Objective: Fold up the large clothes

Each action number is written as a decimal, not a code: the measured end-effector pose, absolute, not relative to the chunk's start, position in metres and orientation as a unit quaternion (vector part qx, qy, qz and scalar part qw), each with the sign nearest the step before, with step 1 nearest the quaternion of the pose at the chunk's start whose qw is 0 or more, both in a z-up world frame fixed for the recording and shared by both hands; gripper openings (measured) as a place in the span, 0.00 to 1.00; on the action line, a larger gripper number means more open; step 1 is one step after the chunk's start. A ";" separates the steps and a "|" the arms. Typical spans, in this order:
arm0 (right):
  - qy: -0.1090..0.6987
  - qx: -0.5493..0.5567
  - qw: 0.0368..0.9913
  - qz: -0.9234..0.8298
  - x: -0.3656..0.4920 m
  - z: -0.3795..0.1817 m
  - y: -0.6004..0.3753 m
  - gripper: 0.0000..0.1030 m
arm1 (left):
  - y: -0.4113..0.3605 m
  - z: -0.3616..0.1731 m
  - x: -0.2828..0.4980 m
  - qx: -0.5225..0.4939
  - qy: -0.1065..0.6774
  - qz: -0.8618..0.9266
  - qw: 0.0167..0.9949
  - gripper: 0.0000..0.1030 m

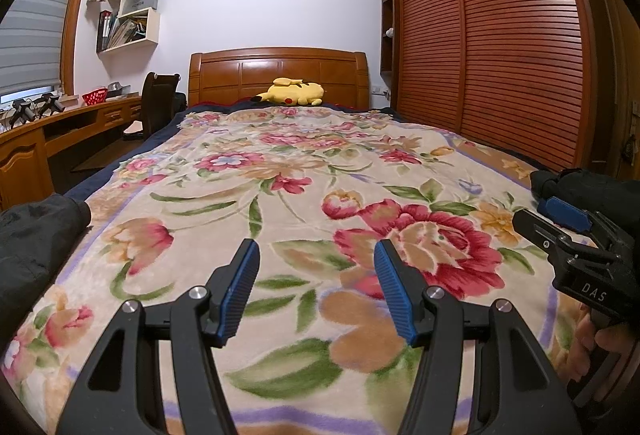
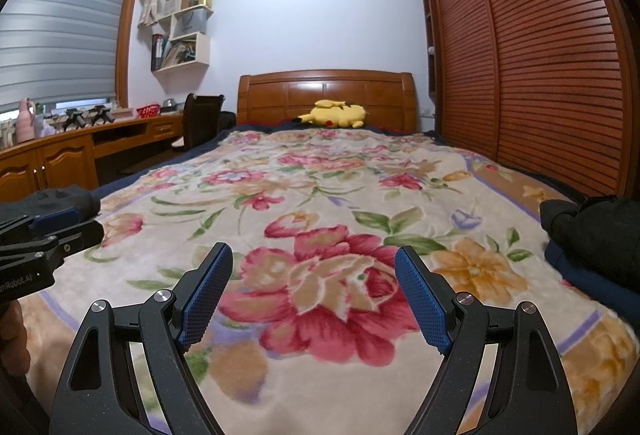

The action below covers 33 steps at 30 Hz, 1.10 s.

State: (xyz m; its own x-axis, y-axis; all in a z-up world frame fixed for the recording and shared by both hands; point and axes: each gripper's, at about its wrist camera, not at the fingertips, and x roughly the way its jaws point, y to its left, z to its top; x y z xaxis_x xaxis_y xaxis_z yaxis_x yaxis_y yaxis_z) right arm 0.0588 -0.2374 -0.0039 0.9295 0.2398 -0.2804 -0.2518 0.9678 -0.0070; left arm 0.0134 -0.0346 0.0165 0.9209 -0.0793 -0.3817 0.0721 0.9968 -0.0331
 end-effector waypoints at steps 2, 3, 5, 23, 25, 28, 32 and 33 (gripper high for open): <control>0.140 -0.021 0.982 0.125 0.059 -0.004 -0.238 0.82 | -0.035 0.017 0.014 -0.009 0.194 -0.038 0.980 0.57; 0.140 -0.021 0.982 0.125 0.059 -0.004 -0.238 0.82 | -0.034 0.016 0.014 -0.009 0.194 -0.038 0.980 0.57; 0.141 -0.022 0.982 0.126 0.059 -0.004 -0.238 0.82 | -0.034 0.016 0.014 -0.009 0.194 -0.038 0.980 0.58; 0.140 -0.021 0.982 0.125 0.059 -0.005 -0.238 0.82 | -0.033 0.017 0.014 -0.010 0.193 -0.037 0.980 0.58; 0.140 -0.020 0.982 0.126 0.059 -0.005 -0.238 0.82 | -0.032 0.017 0.014 -0.010 0.193 -0.037 0.980 0.58; 0.140 -0.020 0.982 0.126 0.059 -0.005 -0.238 0.82 | -0.032 0.017 0.014 -0.010 0.193 -0.037 0.980 0.58; 0.139 -0.021 0.982 0.125 0.059 -0.005 -0.238 0.82 | -0.033 0.017 0.014 -0.010 0.193 -0.037 0.980 0.58; 0.140 -0.020 0.982 0.125 0.059 -0.005 -0.238 0.82 | -0.032 0.017 0.014 -0.010 0.193 -0.037 0.980 0.58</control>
State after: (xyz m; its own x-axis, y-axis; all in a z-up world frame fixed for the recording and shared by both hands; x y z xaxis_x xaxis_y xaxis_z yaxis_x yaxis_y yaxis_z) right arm 0.0592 -0.2381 -0.0054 0.9295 0.2405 -0.2795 -0.2519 0.9677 -0.0052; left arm 0.0136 -0.0322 0.0173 0.9226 -0.0769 -0.3780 0.0693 0.9970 -0.0338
